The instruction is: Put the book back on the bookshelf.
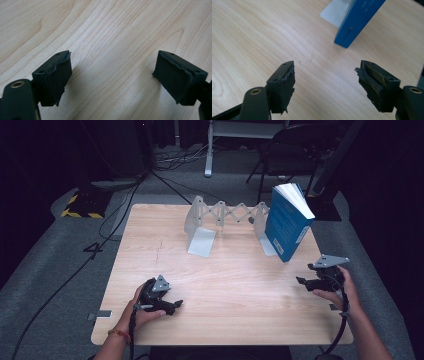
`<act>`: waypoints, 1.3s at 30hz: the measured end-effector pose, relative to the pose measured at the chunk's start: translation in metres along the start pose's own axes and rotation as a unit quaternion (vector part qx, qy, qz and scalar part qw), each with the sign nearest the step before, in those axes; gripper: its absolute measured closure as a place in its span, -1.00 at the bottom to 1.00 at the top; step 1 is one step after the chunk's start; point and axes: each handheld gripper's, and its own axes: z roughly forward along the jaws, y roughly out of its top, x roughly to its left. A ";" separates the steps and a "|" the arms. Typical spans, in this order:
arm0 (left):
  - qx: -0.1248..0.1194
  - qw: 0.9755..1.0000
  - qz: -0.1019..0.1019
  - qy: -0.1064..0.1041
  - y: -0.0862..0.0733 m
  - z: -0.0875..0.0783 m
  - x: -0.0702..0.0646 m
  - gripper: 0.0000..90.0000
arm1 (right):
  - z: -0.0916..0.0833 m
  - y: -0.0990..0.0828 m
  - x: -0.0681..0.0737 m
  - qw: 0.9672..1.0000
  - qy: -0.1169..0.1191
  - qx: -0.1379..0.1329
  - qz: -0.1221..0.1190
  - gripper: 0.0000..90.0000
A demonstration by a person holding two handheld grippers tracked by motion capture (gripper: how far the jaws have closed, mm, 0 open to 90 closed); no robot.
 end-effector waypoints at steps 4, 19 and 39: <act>0.000 1.000 0.000 0.000 0.000 0.000 0.000 -0.67 | 0.003 -0.017 0.002 1.000 0.004 -0.002 -0.002 -0.36; 0.000 1.000 -0.001 -0.001 0.000 0.000 0.000 -0.67 | 0.006 -0.079 0.011 0.999 0.026 -0.029 0.035 -0.42; 0.000 1.000 -0.004 0.001 0.000 0.000 -0.001 -0.67 | -0.012 -0.105 0.020 0.994 0.029 -0.042 0.093 -0.48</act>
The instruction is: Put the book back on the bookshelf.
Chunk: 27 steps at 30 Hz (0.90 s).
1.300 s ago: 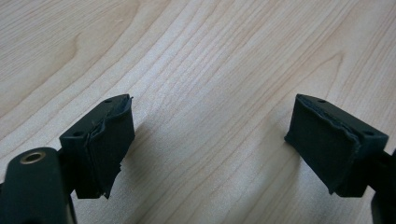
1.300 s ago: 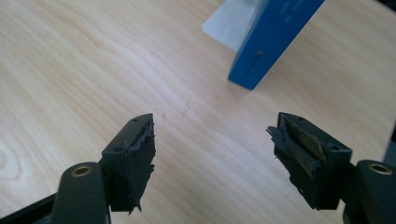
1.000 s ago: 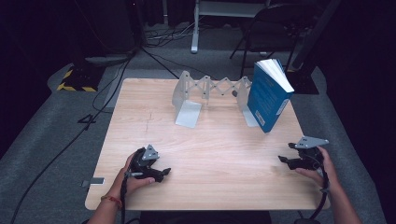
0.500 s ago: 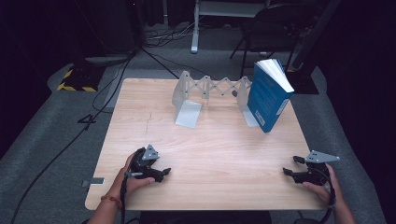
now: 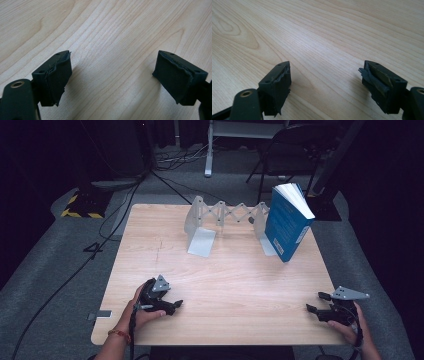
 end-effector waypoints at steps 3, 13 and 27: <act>0.000 1.000 0.000 0.001 0.000 0.000 0.000 -0.67 | 0.001 0.001 0.000 1.000 -0.002 0.000 0.001 -0.48; 0.000 1.000 0.000 0.001 0.000 0.000 0.000 -0.67 | 0.004 0.003 0.001 1.000 -0.008 0.000 0.007 -0.48; 0.000 1.000 0.001 -0.002 0.000 0.000 0.001 -0.67 | 0.004 0.003 0.000 1.000 -0.008 0.000 0.007 -0.48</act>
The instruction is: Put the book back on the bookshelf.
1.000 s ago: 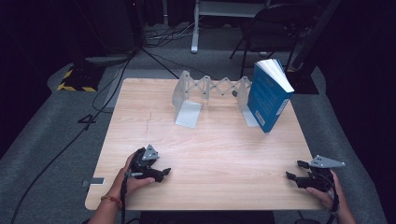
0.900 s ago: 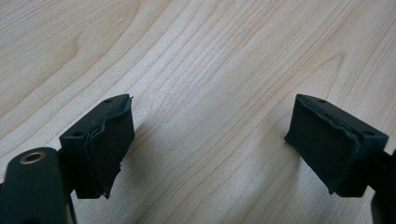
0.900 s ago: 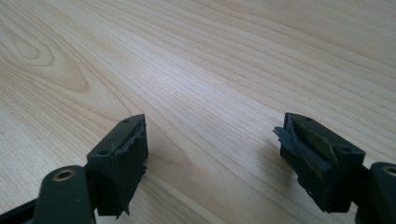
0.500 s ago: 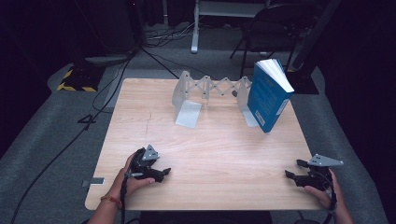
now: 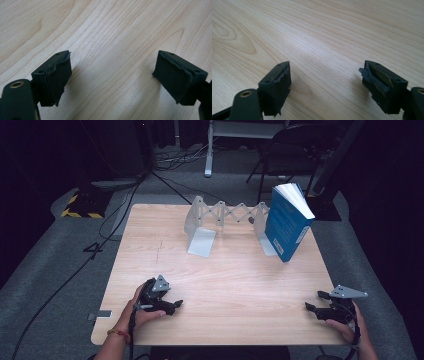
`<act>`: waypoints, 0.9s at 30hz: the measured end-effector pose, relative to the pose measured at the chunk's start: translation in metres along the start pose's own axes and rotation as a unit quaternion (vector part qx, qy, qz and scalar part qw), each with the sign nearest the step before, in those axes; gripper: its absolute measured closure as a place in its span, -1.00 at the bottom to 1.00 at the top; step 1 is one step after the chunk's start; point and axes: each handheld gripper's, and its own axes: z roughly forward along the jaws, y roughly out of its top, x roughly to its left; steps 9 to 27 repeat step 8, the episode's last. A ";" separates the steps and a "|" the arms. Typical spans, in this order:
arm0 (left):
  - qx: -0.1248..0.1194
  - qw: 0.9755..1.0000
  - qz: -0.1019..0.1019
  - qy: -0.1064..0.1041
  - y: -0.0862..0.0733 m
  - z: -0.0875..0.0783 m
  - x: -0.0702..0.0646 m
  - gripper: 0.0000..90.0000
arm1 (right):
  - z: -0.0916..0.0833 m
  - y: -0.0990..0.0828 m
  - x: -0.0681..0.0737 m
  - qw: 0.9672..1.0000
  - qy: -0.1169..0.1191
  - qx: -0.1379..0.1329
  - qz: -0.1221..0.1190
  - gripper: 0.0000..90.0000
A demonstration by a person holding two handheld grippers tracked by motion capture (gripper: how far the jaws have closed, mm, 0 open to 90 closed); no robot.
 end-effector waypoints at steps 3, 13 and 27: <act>0.000 1.000 0.001 -0.001 0.000 0.000 0.000 -0.67 | 0.000 0.000 0.000 1.000 0.000 0.000 0.000 -0.48; 0.000 1.000 0.003 0.000 0.000 0.000 0.001 -0.67 | 0.000 0.000 0.000 1.000 0.000 0.000 0.000 -0.48; 0.000 1.000 0.003 0.000 0.000 0.000 0.001 -0.67 | 0.000 0.000 0.000 1.000 0.000 0.000 0.000 -0.48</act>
